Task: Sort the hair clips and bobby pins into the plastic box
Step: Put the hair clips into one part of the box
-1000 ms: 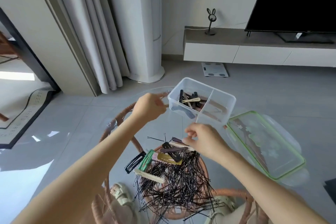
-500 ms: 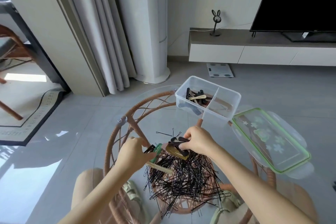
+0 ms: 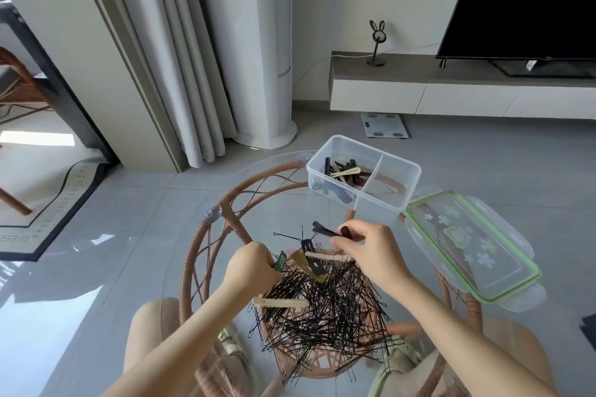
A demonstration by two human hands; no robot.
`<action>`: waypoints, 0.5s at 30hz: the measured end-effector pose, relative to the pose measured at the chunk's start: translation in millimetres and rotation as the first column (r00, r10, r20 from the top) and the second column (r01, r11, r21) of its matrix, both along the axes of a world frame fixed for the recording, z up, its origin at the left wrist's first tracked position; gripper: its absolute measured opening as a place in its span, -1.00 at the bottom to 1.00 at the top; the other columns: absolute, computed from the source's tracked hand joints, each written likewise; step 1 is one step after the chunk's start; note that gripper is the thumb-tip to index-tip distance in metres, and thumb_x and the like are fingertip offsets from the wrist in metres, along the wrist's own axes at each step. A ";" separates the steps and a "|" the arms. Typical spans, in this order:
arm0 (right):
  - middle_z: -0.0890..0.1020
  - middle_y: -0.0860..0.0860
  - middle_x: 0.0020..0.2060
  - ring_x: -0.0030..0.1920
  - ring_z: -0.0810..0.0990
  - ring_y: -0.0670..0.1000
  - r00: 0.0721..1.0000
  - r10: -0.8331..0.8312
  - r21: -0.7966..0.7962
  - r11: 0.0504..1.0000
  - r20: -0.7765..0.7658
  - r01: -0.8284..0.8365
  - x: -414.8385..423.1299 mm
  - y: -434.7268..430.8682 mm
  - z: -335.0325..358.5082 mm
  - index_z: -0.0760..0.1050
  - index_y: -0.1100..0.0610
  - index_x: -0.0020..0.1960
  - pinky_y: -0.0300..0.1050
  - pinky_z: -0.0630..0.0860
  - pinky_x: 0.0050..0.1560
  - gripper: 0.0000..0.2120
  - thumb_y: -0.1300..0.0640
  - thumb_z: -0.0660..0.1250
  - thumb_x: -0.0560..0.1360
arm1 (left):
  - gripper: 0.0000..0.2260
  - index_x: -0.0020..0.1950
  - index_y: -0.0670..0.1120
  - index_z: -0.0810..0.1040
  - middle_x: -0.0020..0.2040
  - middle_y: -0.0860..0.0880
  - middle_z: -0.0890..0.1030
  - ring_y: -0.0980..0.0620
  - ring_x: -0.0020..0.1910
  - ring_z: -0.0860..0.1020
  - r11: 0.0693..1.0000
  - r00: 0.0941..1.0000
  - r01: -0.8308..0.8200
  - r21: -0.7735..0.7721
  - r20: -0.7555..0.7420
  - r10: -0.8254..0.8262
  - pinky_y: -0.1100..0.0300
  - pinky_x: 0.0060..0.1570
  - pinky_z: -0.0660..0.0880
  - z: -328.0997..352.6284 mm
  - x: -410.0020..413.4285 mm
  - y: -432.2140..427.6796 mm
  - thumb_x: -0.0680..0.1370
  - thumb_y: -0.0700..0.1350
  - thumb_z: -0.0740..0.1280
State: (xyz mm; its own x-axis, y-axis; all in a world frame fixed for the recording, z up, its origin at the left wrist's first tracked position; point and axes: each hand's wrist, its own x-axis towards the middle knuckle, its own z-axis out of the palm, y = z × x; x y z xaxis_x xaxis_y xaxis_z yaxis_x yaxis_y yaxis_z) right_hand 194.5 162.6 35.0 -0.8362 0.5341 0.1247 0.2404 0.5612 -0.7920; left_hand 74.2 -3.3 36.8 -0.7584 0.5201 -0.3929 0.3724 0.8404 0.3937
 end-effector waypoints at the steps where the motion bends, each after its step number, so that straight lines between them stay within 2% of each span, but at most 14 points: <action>1: 0.67 0.08 -0.37 -0.31 0.58 0.15 0.998 -0.017 -0.099 0.995 -0.053 0.012 1.0 0.4 2.7 0.61 0.17 -0.23 -0.03 0.48 -0.28 -0.89 0.12 0.45 0.38 | -0.71 -0.46 -0.14 0.39 -0.49 -0.02 0.38 0.05 -0.53 0.31 0.999 0.998 -0.042 0.018 0.050 0.041 0.31 -0.53 0.27 1.1 -1.1 0.4 0.41 -0.18 0.41; 3: 0.69 0.14 -0.32 -0.23 0.63 0.21 0.988 -0.079 -0.294 0.955 -0.136 0.035 1.8 1.8 6.7 0.63 0.18 -0.19 -0.14 0.53 -0.20 -0.91 0.16 0.45 0.37 | -0.87 -0.30 -0.24 0.60 -0.37 -0.08 0.56 0.02 -0.43 0.45 0.990 0.982 -0.120 0.074 0.156 0.107 0.25 -0.39 0.44 5.6 -4.0 0.0 0.39 -0.19 0.43; 5: 0.70 0.18 -0.28 -0.19 0.64 0.25 0.969 -0.142 -0.425 0.904 -0.201 0.044 1.9 2.7 9.6 0.64 0.20 -0.14 -0.25 0.52 -0.10 -0.88 0.16 0.46 0.37 | -0.85 -0.17 -0.29 0.65 -0.23 -0.20 0.65 -0.03 -0.32 0.49 0.961 0.943 -0.225 0.159 0.282 0.174 0.18 -0.25 0.47 9.3 -8.7 -1.7 0.36 -0.21 0.45; 6: 0.70 0.20 -0.28 -0.20 0.62 0.28 0.960 -0.156 -0.456 0.889 -0.231 0.035 2.2 2.5 10.5 0.64 0.21 -0.12 -0.18 0.52 -0.08 -0.86 0.15 0.45 0.37 | -0.86 -0.16 -0.28 0.65 -0.21 -0.22 0.65 -0.02 -0.32 0.48 0.946 0.928 -0.255 0.197 0.324 0.183 0.18 -0.26 0.44 12.6 -11.0 -3.5 0.36 -0.21 0.45; 8: 0.68 0.25 -0.29 -0.32 0.55 0.25 0.947 -0.159 -0.458 0.889 -0.280 0.013 2.6 1.5 12.5 0.65 0.19 -0.12 -0.01 0.46 -0.10 -0.87 0.15 0.44 0.39 | -0.86 -0.13 -0.25 0.63 -0.26 -0.15 0.60 0.03 -0.38 0.42 0.929 0.908 -0.285 0.237 0.378 0.182 0.28 -0.39 0.33 24.0 -13.8 -6.6 0.39 -0.20 0.45; 11: 0.67 0.25 -0.32 -0.28 0.49 0.02 0.934 -0.134 -0.398 0.917 -0.332 -0.010 3.1 -1.2 16.0 0.66 0.20 -0.08 -0.08 0.41 -0.14 -0.87 0.19 0.42 0.40 | -0.85 -0.12 -0.23 0.62 -0.21 -0.16 0.59 0.00 -0.32 0.41 0.900 0.880 -0.330 0.285 0.439 0.183 0.29 -0.40 0.26 39.2 -19.1 -10.7 0.40 -0.17 0.46; 13: 0.70 0.18 -0.32 -0.28 0.55 -0.02 0.925 -0.113 -0.349 0.937 -0.363 -0.023 3.4 -2.0 20.9 0.64 0.27 -0.03 -0.15 0.50 -0.12 -0.82 0.23 0.42 0.39 | -0.92 -0.19 -0.19 0.62 -0.21 -0.19 0.62 -0.01 -0.31 0.43 0.886 0.873 -0.344 0.312 0.453 0.180 0.26 -0.37 0.28 49.8 -20.8 -12.3 0.39 -0.18 0.46; 15: 0.69 0.12 -0.34 -0.33 0.54 -0.03 0.923 -0.116 -0.318 0.948 -0.367 -0.007 2.3 -1.2 29.1 0.65 0.26 -0.06 -0.30 0.49 -0.22 -0.85 0.23 0.42 0.39 | -0.95 -0.18 -0.17 0.62 -0.16 -0.22 0.67 -0.03 -0.25 0.54 0.864 0.860 -0.369 0.342 0.479 0.177 0.24 -0.30 0.38 60.1 -21.8 -11.1 0.41 -0.21 0.45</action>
